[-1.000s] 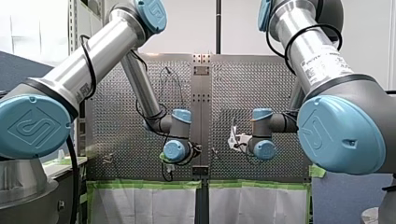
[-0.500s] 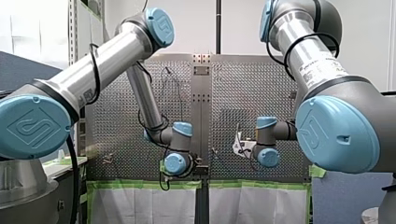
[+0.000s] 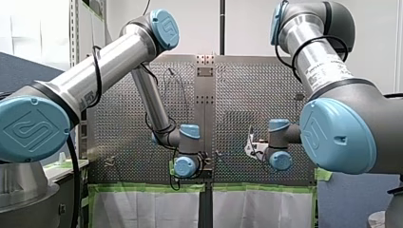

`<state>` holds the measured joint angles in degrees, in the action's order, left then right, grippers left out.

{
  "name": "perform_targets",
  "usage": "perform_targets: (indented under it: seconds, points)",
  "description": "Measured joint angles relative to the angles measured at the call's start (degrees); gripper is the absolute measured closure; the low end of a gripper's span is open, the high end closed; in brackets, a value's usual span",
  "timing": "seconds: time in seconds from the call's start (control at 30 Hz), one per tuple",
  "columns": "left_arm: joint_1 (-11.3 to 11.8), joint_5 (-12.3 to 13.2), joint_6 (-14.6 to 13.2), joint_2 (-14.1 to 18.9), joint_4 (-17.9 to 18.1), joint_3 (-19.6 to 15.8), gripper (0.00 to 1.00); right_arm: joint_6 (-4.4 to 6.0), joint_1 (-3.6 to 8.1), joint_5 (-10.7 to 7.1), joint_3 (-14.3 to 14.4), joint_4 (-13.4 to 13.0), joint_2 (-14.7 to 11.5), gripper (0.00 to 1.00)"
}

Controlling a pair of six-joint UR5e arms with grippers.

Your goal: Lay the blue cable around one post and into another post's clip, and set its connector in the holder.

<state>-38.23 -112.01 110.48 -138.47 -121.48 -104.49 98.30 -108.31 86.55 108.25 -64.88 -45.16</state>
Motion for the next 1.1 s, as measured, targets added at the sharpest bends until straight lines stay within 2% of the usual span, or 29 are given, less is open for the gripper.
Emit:
perform_targets:
  seconds: [0.23,0.33,0.5,0.63,0.87,1.1]
  points:
    - [-0.1,-0.6,-1.2,-1.6,-0.9,1.7,0.93,-0.22,1.90,-1.82,0.0,-0.6,0.3,1.00]
    - [-0.3,-0.3,-1.2,-3.1,-2.0,3.1,0.93,-0.39,2.40,-3.05,0.0,-1.0,0.8,1.00]
    - [-0.6,-0.1,-0.7,-5.5,-1.2,5.1,0.93,-0.55,3.12,-5.00,0.0,-2.0,2.1,1.00]
    - [-0.6,-0.1,-0.3,-6.0,-1.4,6.7,0.93,-0.42,3.69,-6.68,-0.4,-3.2,3.2,1.00]
    - [0.1,-0.1,-0.3,-6.2,-1.5,8.8,0.91,-0.37,4.13,-7.40,-1.1,-3.1,3.7,1.00]
    - [0.8,0.0,-0.9,-8.3,-2.3,11.0,0.91,-0.59,4.54,-7.93,-1.9,-3.1,4.7,1.00]
